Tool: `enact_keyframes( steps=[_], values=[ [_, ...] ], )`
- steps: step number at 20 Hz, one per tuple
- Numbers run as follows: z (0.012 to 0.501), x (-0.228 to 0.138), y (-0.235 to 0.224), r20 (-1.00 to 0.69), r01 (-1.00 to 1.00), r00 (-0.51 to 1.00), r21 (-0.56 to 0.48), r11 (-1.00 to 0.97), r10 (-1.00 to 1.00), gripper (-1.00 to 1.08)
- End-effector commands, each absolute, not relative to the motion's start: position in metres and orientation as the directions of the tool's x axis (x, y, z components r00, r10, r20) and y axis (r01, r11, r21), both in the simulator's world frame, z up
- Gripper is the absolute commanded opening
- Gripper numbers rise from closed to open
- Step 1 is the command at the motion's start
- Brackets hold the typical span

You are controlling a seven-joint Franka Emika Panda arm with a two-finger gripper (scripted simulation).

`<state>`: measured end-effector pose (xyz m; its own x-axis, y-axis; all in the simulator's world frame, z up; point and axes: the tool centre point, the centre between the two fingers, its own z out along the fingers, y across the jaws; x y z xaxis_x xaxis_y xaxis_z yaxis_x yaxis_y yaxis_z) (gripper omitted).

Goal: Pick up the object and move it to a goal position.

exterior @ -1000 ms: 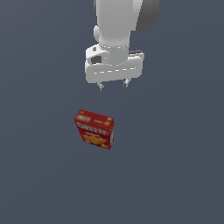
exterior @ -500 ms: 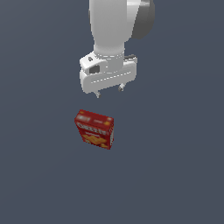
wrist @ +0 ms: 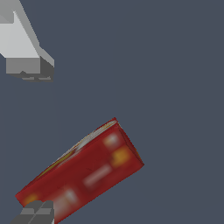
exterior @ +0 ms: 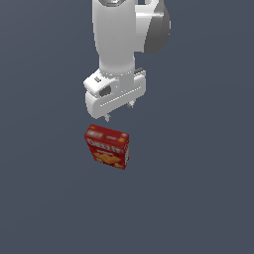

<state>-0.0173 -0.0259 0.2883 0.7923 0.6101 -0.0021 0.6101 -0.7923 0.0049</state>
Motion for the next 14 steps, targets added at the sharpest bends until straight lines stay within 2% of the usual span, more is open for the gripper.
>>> enact_keyframes(
  steps=[1,14],
  values=[
    [0.284,-0.012,-0.031,-0.003,0.657,0.754,0.005,-0.754,0.657,1.00],
    [0.262,0.013,-0.056,-0.004,0.852,0.523,0.002,-0.523,0.852,1.00]
  ],
)
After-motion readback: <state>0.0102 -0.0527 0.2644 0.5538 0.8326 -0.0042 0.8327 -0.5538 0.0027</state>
